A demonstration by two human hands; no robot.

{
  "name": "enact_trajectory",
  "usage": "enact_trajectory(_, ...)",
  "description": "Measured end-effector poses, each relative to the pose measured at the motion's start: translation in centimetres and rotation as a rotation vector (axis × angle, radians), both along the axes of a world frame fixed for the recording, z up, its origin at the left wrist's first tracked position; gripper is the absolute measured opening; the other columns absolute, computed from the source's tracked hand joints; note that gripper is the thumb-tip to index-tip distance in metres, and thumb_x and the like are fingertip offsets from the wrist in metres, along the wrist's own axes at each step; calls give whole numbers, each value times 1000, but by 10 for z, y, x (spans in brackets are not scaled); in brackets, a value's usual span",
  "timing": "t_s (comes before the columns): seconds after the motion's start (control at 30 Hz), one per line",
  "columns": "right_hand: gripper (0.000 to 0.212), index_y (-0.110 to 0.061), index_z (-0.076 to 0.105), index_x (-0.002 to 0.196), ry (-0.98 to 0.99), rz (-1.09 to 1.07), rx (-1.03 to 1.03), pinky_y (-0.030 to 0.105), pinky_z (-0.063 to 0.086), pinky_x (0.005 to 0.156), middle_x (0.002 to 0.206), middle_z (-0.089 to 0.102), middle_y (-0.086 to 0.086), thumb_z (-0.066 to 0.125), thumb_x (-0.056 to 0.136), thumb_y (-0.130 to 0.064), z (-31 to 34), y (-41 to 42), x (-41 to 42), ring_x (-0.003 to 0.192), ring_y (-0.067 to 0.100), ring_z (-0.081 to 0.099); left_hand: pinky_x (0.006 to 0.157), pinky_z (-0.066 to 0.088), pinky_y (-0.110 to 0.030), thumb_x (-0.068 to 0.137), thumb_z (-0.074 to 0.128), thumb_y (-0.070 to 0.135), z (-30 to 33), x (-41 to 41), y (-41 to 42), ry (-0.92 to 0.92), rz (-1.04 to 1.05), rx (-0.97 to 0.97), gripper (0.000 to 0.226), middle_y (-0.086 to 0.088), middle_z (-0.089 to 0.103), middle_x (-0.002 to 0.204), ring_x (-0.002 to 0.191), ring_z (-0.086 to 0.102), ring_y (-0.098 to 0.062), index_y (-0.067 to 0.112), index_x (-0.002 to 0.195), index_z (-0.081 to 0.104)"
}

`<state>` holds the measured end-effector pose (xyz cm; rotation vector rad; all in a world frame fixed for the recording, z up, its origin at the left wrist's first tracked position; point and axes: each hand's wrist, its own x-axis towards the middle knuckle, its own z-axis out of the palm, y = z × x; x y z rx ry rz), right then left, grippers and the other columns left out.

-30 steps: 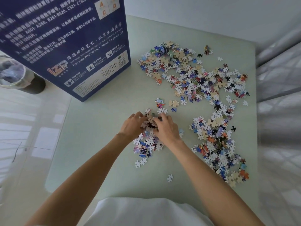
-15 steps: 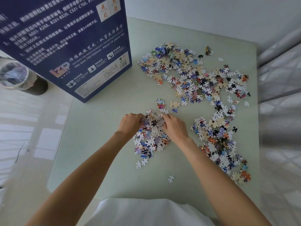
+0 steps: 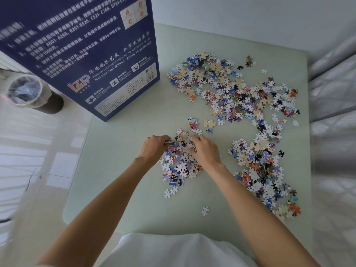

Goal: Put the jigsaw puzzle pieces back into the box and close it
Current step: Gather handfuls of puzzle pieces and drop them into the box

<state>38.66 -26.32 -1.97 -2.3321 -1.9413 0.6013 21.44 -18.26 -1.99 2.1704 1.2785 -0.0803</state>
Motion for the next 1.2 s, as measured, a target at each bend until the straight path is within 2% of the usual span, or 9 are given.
enact_trajectory(0.2, 23, -3, 58, 111, -5, -45, 23, 27, 53, 65, 92, 67, 12, 57, 90, -13, 17, -7, 9, 74, 23, 65, 75, 53, -34, 90, 61, 24, 10, -14, -11, -130, 18, 32, 24, -3, 72, 99, 86, 68, -24, 13, 110, 67)
enact_trajectory(0.3, 15, -6, 61, 98, 175, -228, 60, 21, 51, 56, 79, 67, 6, 61, 88, -17, 34, -14, 16, 61, 15, 59, 75, 53, -33, 89, 62, 26, 25, -19, -13, -195, 33, 66, 25, -2, 73, 99, 86, 69, -23, 14, 110, 67)
enact_trajectory(0.37, 23, -8, 62, 105, 360, -364, 66, 9, 41, 50, 79, 64, 0, 63, 87, -21, 48, -17, 19, 57, 9, 54, 75, 54, -32, 88, 63, 26, 41, -21, -14, -255, 49, 102, 25, -1, 73, 99, 86, 69, -22, 14, 110, 68)
enact_trajectory(0.5, 45, -6, 54, 125, 689, -408, 3, 21, 37, 91, 117, 57, -2, 66, 85, -23, 83, -9, 25, 105, 12, 52, 74, 54, -26, 86, 64, 25, 102, -26, -1, -426, 36, 284, 27, 2, 72, 99, 84, 70, -16, 15, 110, 68)
enact_trajectory(0.57, 54, -4, 48, 131, 741, -329, 9, 22, 32, 97, 131, 52, 5, 66, 84, -25, 107, 9, 26, 118, 17, 47, 75, 52, -19, 85, 65, 20, 149, -33, 18, -524, 37, 468, 26, 2, 72, 99, 84, 68, -9, 13, 110, 68)
enact_trajectory(0.77, 25, -14, 63, 106, 816, -88, 209, 5, 40, 62, 87, 63, -8, 66, 84, -25, 209, 85, 15, 76, 2, 57, 83, 43, -2, 89, 59, 22, 279, -59, 84, -674, 186, 945, 28, 13, 60, 107, 95, 57, 4, 13, 116, 64)
enact_trajectory(0.87, 15, -12, 63, 101, 823, 31, 341, 8, 43, 65, 79, 58, -7, 62, 88, -18, 256, 127, 2, 68, 1, 53, 81, 47, -8, 90, 60, 24, 306, -70, 118, -609, 262, 994, 28, 8, 66, 107, 91, 61, -1, 16, 115, 65)
enact_trajectory(1.0, 17, -11, 61, 106, 836, 137, 463, 30, 56, 75, 86, 60, -10, 59, 90, -15, 307, 187, -17, 84, 12, 62, 82, 53, -37, 90, 60, 20, 305, -79, 150, -333, 311, 912, 26, -7, 71, 105, 90, 68, -24, 16, 115, 65)
enact_trajectory(1.2, 9, -10, 64, 93, 527, 398, 669, 28, 42, 67, 76, 58, -4, 63, 86, -16, 341, 256, -49, 71, 13, 53, 70, 48, -31, 89, 59, 25, 298, -86, 163, -186, 443, 633, 28, -7, 68, 108, 92, 63, -26, 20, 116, 63)
